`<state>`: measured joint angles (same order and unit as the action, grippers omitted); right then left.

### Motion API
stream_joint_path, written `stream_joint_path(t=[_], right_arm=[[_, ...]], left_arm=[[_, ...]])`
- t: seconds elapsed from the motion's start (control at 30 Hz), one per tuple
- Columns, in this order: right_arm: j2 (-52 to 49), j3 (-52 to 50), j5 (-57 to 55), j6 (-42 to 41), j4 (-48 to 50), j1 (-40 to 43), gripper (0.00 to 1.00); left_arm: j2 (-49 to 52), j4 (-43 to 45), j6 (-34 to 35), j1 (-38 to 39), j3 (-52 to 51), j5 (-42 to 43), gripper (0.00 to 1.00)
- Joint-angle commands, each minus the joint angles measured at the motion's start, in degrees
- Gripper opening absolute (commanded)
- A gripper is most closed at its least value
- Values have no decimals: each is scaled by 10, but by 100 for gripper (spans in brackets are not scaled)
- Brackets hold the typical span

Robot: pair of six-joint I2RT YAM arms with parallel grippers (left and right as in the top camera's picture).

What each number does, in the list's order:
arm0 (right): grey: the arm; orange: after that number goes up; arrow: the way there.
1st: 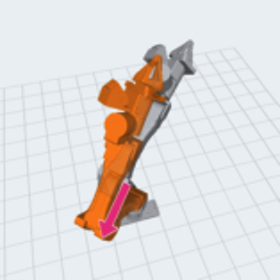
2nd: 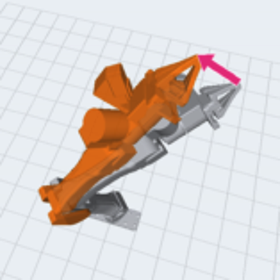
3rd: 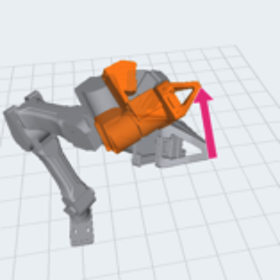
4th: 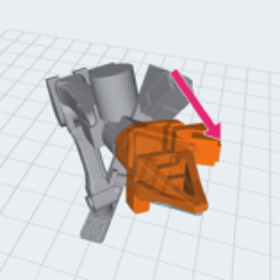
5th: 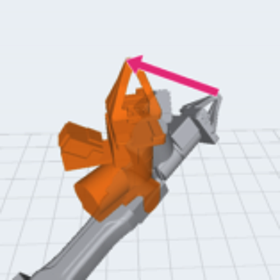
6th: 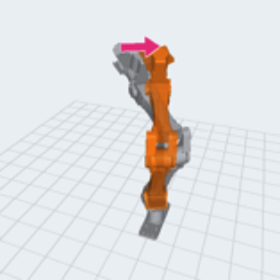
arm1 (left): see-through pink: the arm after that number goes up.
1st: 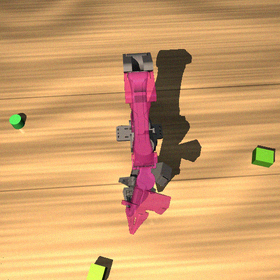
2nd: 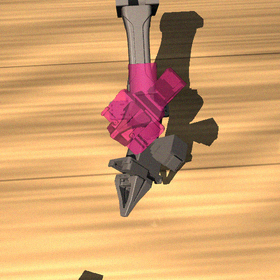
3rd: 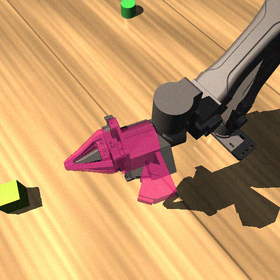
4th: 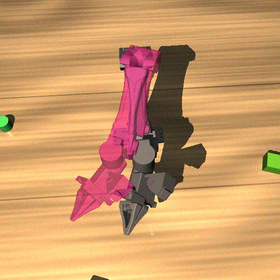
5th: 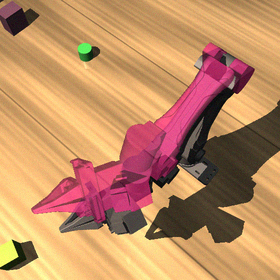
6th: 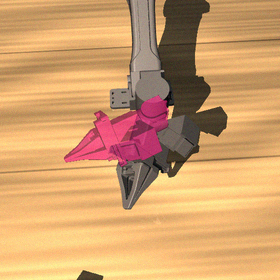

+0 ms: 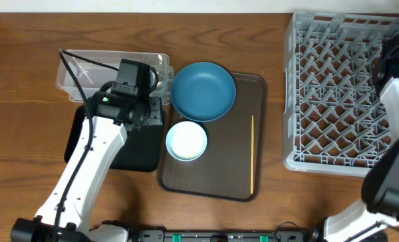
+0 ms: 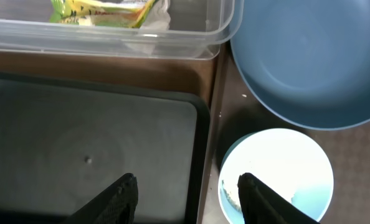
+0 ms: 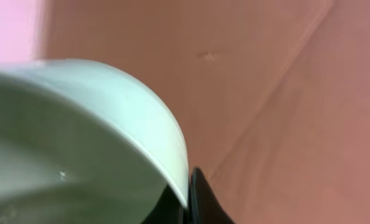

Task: Sort waste into correct bins and load items into the dishwasher rack
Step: 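Carry the green bowl with right gripper into the dish rack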

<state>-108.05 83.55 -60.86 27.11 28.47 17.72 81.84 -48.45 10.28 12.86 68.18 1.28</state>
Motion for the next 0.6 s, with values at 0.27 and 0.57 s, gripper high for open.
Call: stream_joint_path(t=[0.27,0.57], right_arm=[[-179,154,-102,158,20,42,1],[-253,153,-97,156,8,42,1]], left_arm=[[1,-1,3,-1,5,-5,55],[1,-1,3,-1,5,-5,55]])
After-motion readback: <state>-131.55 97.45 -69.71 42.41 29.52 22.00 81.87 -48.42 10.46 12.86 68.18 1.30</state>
